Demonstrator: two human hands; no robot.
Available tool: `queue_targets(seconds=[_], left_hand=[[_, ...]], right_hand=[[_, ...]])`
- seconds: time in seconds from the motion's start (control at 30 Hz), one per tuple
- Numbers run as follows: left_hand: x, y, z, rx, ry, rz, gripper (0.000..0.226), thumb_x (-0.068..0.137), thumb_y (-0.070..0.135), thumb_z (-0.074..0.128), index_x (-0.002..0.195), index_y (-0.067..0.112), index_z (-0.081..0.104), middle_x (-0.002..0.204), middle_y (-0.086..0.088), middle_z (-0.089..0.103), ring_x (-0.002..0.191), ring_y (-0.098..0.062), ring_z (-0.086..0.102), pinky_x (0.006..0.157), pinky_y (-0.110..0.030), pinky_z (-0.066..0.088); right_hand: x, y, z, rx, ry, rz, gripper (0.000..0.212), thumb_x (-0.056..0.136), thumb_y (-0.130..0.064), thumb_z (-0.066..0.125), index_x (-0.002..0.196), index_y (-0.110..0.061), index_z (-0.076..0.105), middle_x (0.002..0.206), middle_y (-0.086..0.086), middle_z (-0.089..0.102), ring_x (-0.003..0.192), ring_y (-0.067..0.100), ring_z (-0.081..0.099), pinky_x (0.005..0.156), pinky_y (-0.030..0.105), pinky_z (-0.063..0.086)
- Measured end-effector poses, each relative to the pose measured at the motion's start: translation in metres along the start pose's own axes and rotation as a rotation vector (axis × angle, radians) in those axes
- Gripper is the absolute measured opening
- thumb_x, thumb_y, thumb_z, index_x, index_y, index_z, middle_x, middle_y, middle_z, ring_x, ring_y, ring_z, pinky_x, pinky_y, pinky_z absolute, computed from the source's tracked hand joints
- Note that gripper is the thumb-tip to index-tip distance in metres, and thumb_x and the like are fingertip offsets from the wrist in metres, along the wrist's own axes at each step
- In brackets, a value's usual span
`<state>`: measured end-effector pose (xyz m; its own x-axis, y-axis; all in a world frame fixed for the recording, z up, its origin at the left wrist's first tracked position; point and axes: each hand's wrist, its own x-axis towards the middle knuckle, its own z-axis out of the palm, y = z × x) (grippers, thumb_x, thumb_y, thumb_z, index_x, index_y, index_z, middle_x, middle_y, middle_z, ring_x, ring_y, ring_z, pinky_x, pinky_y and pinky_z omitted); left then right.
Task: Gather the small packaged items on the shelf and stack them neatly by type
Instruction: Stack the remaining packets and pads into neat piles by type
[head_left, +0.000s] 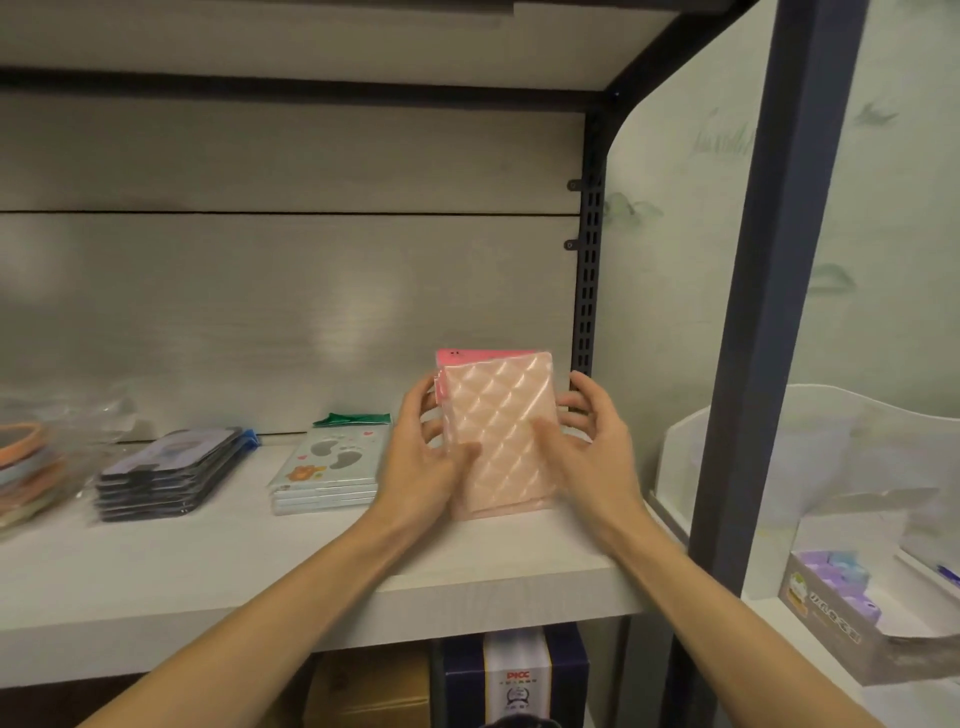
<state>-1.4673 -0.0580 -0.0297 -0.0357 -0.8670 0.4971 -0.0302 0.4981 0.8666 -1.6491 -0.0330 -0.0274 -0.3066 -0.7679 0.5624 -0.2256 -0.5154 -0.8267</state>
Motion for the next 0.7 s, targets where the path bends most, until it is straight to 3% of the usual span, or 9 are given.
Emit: queue_targets(seconds=[0.17, 0.27, 0.37, 0.47, 0.57, 0.7], left_hand=[[-0.007, -0.003, 0.000, 0.190, -0.036, 0.201, 0.069, 0.087, 0.005, 0.071, 0.144, 0.030, 0.044, 0.136, 0.011, 0.053, 0.127, -0.011, 0.055, 0.098, -0.040, 0.055], [-0.005, -0.006, -0.004, 0.201, -0.019, 0.206, 0.060, 0.083, 0.011, 0.070, 0.137, 0.030, 0.050, 0.132, 0.010, 0.055, 0.126, -0.012, 0.055, 0.103, -0.046, 0.052], [-0.004, -0.006, -0.006, 0.143, -0.026, 0.170, 0.051, 0.087, -0.001, 0.070, 0.128, 0.025, 0.054, 0.128, 0.004, 0.061, 0.123, -0.014, 0.059, 0.103, -0.046, 0.051], [-0.005, -0.003, -0.006, 0.060, -0.049, 0.135, 0.046, 0.092, -0.004, 0.065, 0.127, 0.024, 0.053, 0.127, 0.007, 0.064, 0.124, -0.012, 0.059, 0.105, -0.039, 0.050], [-0.003, -0.005, -0.006, 0.034, -0.045, 0.120, 0.043, 0.096, 0.005, 0.065, 0.130, 0.028, 0.052, 0.127, 0.012, 0.065, 0.122, -0.011, 0.060, 0.105, -0.043, 0.051], [-0.001, -0.004, -0.005, -0.045, -0.031, 0.076, 0.042, 0.099, 0.000, 0.058, 0.135, 0.020, 0.051, 0.132, 0.005, 0.064, 0.123, -0.014, 0.060, 0.105, -0.035, 0.051]], right_hand=[[0.010, -0.017, 0.000, -0.064, 0.049, -0.071, 0.040, 0.086, -0.034, 0.079, 0.121, -0.021, 0.066, 0.110, -0.007, 0.071, 0.097, 0.006, 0.066, 0.085, 0.030, 0.057], [0.013, -0.021, 0.001, -0.079, 0.075, -0.095, 0.030, 0.080, -0.038, 0.083, 0.102, -0.022, 0.071, 0.094, -0.008, 0.074, 0.087, 0.010, 0.068, 0.081, 0.032, 0.057], [0.013, -0.026, 0.001, -0.056, 0.099, -0.102, 0.028, 0.078, -0.042, 0.083, 0.092, -0.020, 0.072, 0.087, -0.002, 0.074, 0.082, 0.016, 0.069, 0.078, 0.033, 0.058], [0.020, -0.035, 0.002, -0.011, 0.130, -0.084, 0.033, 0.078, -0.047, 0.081, 0.086, -0.016, 0.074, 0.083, 0.003, 0.074, 0.076, 0.016, 0.067, 0.073, 0.035, 0.057], [0.033, -0.040, 0.004, 0.007, 0.108, -0.040, 0.029, 0.079, -0.044, 0.082, 0.083, -0.017, 0.075, 0.082, 0.003, 0.075, 0.074, 0.010, 0.066, 0.073, 0.038, 0.058], [0.046, -0.039, 0.006, 0.073, 0.040, 0.040, 0.023, 0.078, -0.035, 0.085, 0.093, -0.021, 0.075, 0.086, 0.003, 0.075, 0.079, 0.010, 0.069, 0.077, 0.035, 0.058]])
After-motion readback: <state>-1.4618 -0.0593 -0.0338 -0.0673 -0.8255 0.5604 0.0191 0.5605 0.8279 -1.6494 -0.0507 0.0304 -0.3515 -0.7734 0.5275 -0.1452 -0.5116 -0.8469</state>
